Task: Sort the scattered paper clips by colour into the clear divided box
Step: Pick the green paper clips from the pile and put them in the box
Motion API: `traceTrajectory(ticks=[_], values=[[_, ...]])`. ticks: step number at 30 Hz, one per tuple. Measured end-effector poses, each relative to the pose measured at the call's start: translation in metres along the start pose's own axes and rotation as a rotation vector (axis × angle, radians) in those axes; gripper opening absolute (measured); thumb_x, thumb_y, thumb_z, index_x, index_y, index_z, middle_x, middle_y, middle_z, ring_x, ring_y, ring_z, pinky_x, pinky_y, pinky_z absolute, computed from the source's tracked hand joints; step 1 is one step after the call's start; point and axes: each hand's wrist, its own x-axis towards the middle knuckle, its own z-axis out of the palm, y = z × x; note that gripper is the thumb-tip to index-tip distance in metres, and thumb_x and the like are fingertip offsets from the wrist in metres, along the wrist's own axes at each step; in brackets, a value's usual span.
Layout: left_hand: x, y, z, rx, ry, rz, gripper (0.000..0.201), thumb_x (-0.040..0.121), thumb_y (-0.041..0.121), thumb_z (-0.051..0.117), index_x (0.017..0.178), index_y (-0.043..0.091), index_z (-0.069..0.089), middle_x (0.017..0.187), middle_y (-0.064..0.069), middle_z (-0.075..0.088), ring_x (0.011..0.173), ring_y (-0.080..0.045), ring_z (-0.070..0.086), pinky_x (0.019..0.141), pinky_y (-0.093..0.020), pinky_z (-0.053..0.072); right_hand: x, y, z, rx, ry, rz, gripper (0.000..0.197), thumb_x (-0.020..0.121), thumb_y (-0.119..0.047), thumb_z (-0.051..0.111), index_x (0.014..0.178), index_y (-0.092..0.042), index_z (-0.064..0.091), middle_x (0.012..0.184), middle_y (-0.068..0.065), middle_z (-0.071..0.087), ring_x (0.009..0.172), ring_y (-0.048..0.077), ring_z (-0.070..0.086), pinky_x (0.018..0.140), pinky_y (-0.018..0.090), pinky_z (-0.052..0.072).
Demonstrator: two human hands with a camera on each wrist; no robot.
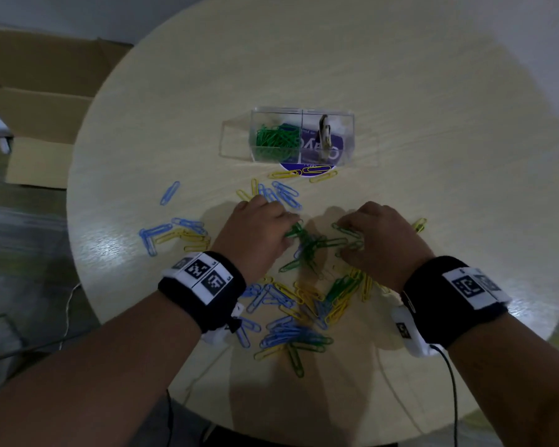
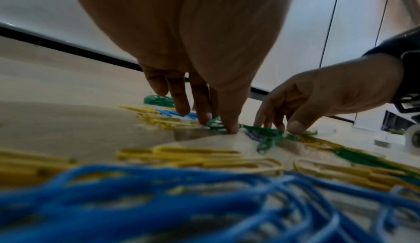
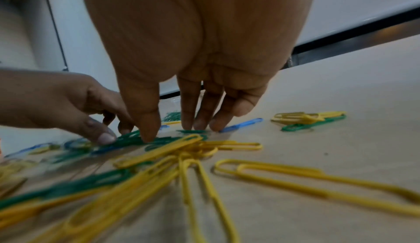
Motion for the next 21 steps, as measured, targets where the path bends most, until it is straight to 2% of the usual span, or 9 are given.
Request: traceTrajectory(ticks=[5,9,13,17,19,21], values=[[-0.003,0.000,-0.002,-0.013,0.006,-0.001,0.023,0.077,0.031,0.076,0.095,0.018,0.071,0.087,-0.003,0.061,0.091,-0.033,0.056,0.073,-0.042,0.048,0.002,-0.010,0.001,-0.047,0.012,-0.014,0.016,0.074,-0.020,0.068,0.090,-0.018,0.069,0.092,0.009,0.060,0.086,0.034,0.056,0.079,0.036,0.042],[-0.005,0.001,-0.002,0.015,0.019,0.031,0.015,0.078,0.025,0.072,0.087,0.015,0.066,0.088,-0.005,0.059,0.089,-0.033,0.055,0.072,-0.042,0.047,0.005,-0.015,0.002,-0.036,-0.031,0.025,0.012,0.076,-0.020,0.061,0.088,-0.018,0.064,0.092,0.009,0.060,0.090,0.034,0.054,0.079,0.037,0.045],[-0.010,0.000,0.000,-0.012,0.021,0.052,0.012,0.079,0.019,0.071,0.085,0.015,0.062,0.080,-0.005,0.060,0.083,-0.032,0.056,0.069,-0.041,0.045,0.003,-0.014,0.002,-0.005,-0.022,0.011,0.020,0.080,-0.018,0.058,0.099,-0.017,0.064,0.097,0.010,0.065,0.094,0.034,0.058,0.078,0.035,0.043],[-0.015,-0.006,-0.004,-0.219,0.017,-0.078,0.010,0.087,0.021,0.068,0.094,0.018,0.061,0.090,-0.002,0.063,0.088,-0.029,0.056,0.076,-0.041,0.046,0.000,-0.007,-0.005,0.102,0.064,0.037,0.017,0.075,-0.014,0.066,0.091,-0.019,0.069,0.088,0.006,0.065,0.086,0.030,0.062,0.074,0.033,0.045],[-0.018,-0.011,-0.009,-0.421,0.099,-0.183,0.009,0.088,0.019,0.067,0.096,0.017,0.063,0.092,0.000,0.063,0.088,-0.021,0.057,0.077,-0.034,0.045,-0.001,-0.004,-0.013,0.184,0.144,0.047,0.017,0.072,-0.013,0.069,0.086,-0.021,0.070,0.082,0.004,0.065,0.080,0.028,0.063,0.073,0.034,0.049],[-0.018,-0.013,-0.018,-0.624,0.212,-0.322,0.007,0.090,0.019,0.066,0.096,0.020,0.063,0.092,0.006,0.062,0.085,-0.010,0.058,0.074,-0.023,0.044,0.001,-0.003,-0.024,0.263,0.240,0.071,0.016,0.072,-0.013,0.071,0.084,-0.023,0.070,0.079,0.003,0.065,0.074,0.022,0.063,0.071,0.028,0.047]])
